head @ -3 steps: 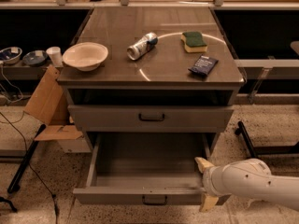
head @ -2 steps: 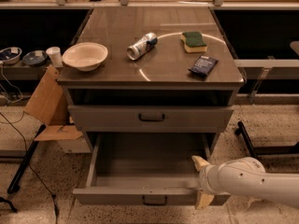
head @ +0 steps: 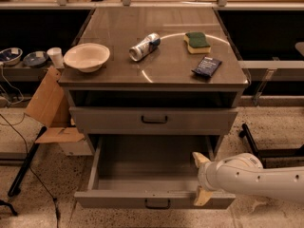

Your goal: Open middle drawer

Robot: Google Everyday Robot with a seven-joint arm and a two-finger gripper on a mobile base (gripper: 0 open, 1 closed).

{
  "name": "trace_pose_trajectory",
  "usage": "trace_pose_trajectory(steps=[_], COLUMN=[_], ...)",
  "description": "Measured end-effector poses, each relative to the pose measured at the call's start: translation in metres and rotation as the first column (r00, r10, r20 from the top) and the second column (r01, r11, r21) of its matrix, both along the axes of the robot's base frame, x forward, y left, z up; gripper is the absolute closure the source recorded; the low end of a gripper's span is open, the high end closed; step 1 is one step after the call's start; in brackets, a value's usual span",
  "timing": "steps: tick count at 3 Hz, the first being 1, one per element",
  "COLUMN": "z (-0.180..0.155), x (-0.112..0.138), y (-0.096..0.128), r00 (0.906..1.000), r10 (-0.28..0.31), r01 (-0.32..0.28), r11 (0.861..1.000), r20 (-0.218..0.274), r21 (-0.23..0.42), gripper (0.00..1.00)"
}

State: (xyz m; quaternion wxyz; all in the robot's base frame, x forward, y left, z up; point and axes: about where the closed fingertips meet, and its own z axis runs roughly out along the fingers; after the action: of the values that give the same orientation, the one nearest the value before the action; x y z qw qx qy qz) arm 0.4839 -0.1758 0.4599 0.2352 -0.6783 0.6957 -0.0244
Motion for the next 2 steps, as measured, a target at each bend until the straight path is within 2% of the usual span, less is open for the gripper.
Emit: trace_pose_trajectory(steps=[2], z=[0.0105], x=[0.016], y=[0.0088], r00=[0.9999], r10=[-0.011], r01=[0.012], r11=[1.0], r20=[0.013], r21=[-0.022], gripper=[0.0])
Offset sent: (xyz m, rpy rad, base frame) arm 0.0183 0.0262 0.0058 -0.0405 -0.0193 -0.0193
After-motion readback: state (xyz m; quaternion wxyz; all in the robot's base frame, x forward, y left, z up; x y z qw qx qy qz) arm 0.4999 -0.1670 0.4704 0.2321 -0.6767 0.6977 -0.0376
